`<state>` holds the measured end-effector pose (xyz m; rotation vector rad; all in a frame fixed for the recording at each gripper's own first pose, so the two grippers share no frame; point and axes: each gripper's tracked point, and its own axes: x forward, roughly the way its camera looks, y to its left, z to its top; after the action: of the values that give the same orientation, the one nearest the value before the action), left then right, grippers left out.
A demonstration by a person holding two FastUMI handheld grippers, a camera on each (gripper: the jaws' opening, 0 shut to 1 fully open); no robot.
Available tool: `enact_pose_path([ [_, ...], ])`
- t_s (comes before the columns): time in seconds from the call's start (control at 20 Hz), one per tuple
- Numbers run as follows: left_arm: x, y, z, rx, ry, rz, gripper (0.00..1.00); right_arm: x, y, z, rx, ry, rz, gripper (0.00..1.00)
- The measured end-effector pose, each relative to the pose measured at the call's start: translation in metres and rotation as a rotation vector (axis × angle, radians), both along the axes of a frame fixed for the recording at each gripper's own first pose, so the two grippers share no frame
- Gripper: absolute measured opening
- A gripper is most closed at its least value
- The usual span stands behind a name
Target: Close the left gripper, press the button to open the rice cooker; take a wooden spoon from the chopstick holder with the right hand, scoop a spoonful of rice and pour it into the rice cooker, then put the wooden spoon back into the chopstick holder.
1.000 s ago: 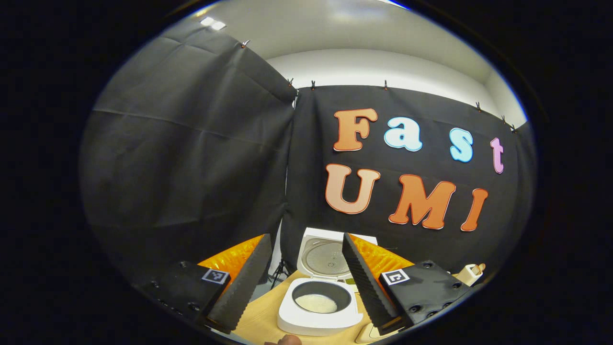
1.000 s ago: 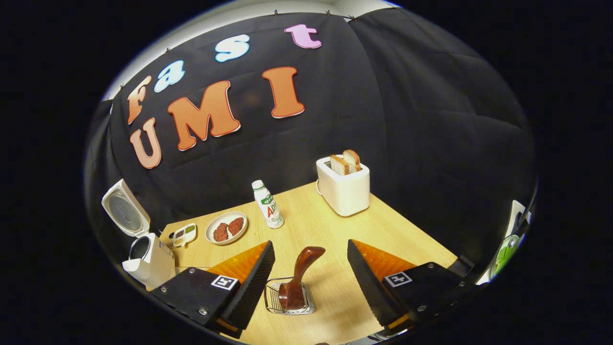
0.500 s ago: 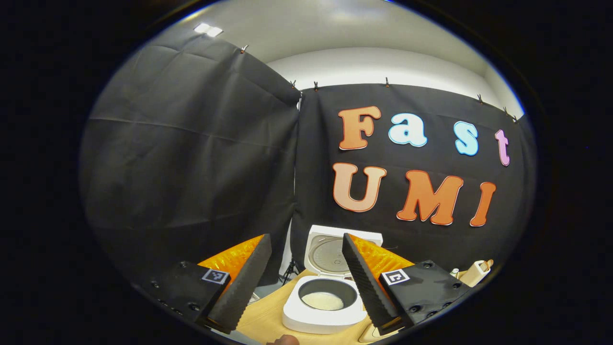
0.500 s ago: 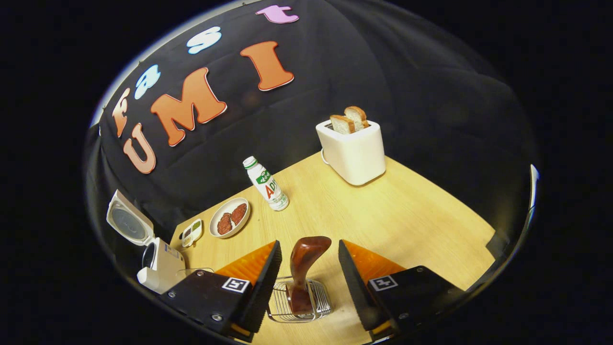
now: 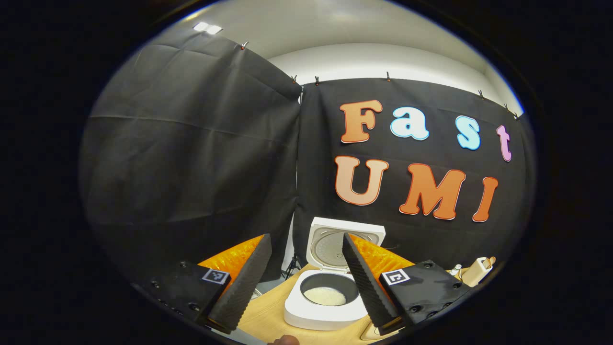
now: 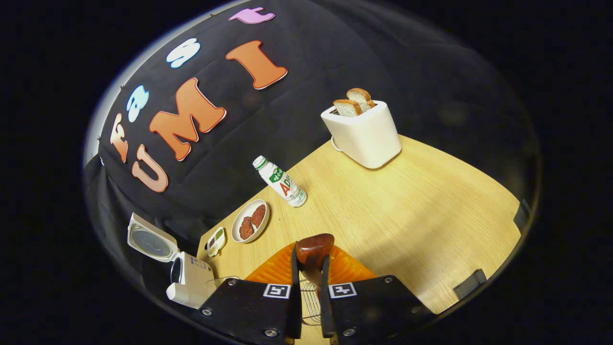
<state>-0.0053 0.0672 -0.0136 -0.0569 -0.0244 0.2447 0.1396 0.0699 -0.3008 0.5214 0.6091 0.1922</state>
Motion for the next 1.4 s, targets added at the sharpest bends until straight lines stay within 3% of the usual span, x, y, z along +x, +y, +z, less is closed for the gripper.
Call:
enact_pose_path([
  [0.1,0.001,0.003,0.005,-0.001,-0.012,-0.013,1.00,-0.003,-0.001,0.008,-0.025,-0.020,-0.017,0.11],
  [0.25,0.003,0.015,0.012,0.009,-0.026,-0.025,1.00,-0.008,-0.005,0.039,-0.033,-0.068,-0.053,0.10],
  [0.45,0.006,0.031,0.014,-0.015,-0.036,-0.054,1.00,-0.022,-0.005,0.085,-0.119,-0.161,-0.072,0.10],
  [0.6,0.011,0.041,0.009,-0.009,-0.020,-0.082,1.00,-0.040,0.011,0.123,-0.144,-0.227,-0.063,0.10],
  [1.0,0.027,0.073,0.001,0.053,0.009,-0.142,1.00,-0.074,0.108,0.176,-0.153,-0.336,0.044,0.10],
  [1.15,0.036,0.085,0.002,0.066,0.021,-0.162,1.00,-0.085,0.157,0.172,-0.127,-0.342,0.100,0.10],
  [1.4,0.050,0.104,0.005,0.094,0.028,-0.169,1.00,-0.090,0.211,0.143,-0.187,-0.336,0.158,0.10],
])
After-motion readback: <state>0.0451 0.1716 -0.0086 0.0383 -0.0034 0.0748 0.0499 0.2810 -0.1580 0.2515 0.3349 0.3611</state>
